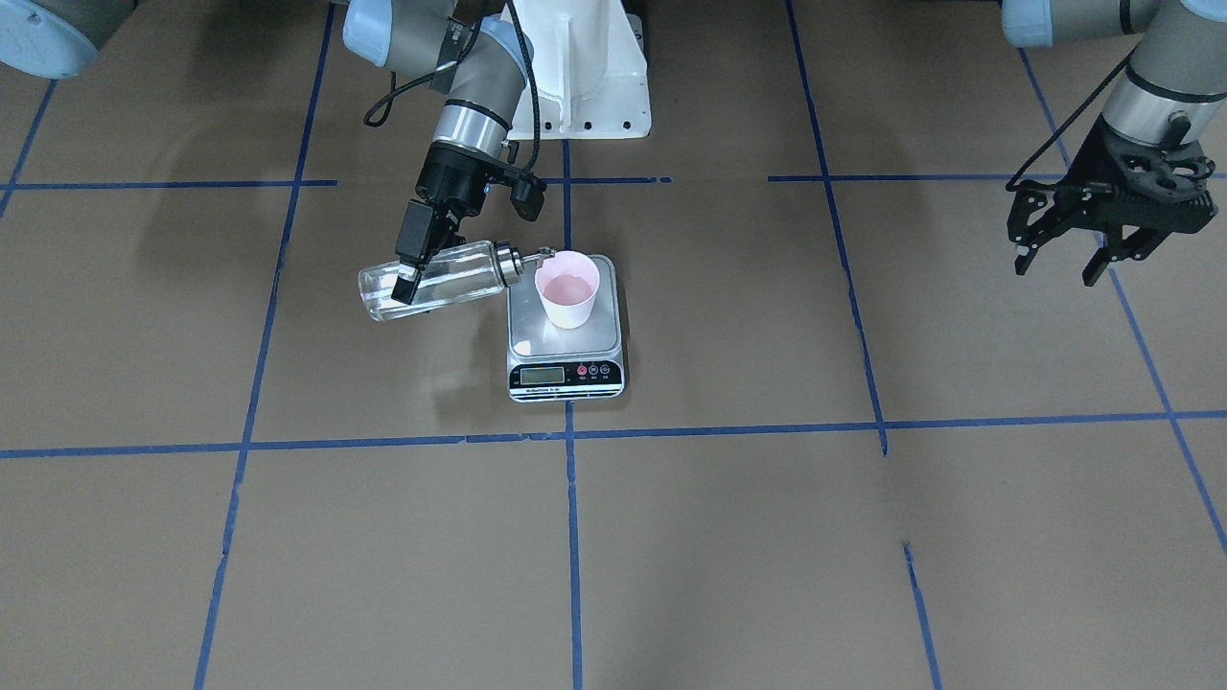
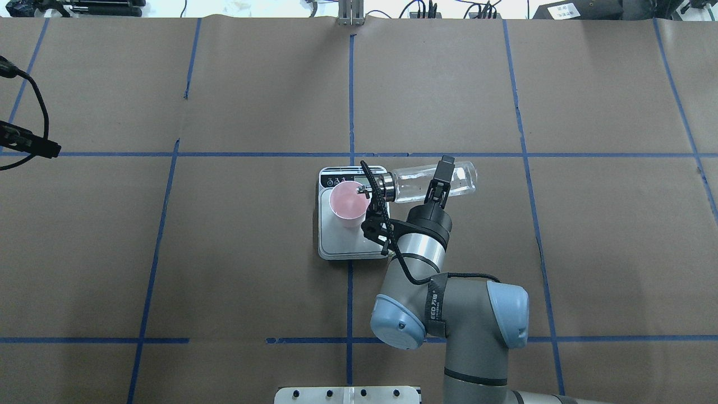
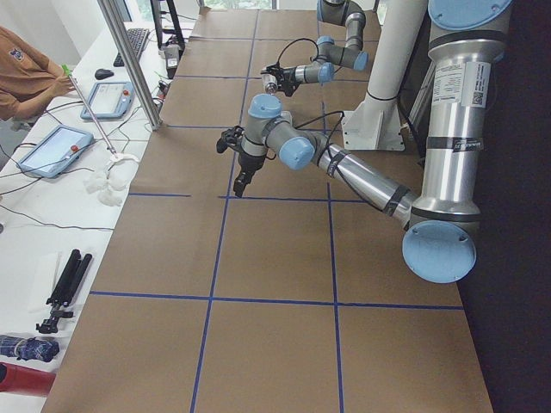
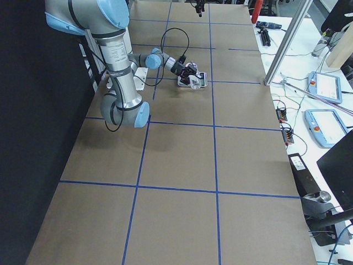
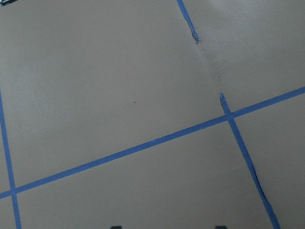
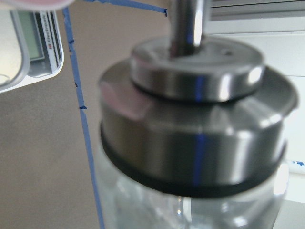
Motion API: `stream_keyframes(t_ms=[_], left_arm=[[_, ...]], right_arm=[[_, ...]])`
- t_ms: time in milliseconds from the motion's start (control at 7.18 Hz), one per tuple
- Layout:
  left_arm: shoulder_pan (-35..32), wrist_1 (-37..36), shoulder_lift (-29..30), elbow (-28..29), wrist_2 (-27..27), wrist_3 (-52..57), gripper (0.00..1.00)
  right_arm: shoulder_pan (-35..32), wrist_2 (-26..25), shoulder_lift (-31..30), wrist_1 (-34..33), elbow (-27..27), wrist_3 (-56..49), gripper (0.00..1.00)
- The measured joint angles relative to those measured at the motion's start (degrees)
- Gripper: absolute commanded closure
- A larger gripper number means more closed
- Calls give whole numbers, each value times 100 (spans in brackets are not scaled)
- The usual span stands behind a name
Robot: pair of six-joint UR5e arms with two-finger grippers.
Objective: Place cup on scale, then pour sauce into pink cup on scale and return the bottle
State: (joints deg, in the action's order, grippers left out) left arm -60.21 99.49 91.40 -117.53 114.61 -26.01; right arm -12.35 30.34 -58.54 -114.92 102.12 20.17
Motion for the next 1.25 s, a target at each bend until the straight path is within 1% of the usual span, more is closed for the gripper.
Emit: stream_keyframes(t_ms=[557, 835, 1253], left_arm=[[0, 0, -10, -15, 63, -8, 27], [-5, 0, -29, -34, 318, -11, 27], [-8, -2, -34, -21, 403, -18, 27]], right_arm=[[-90, -287, 13, -47, 3, -821, 100], [-115, -415, 11, -50, 9, -908, 100], [-133, -682, -1, -57, 10, -1078, 100]])
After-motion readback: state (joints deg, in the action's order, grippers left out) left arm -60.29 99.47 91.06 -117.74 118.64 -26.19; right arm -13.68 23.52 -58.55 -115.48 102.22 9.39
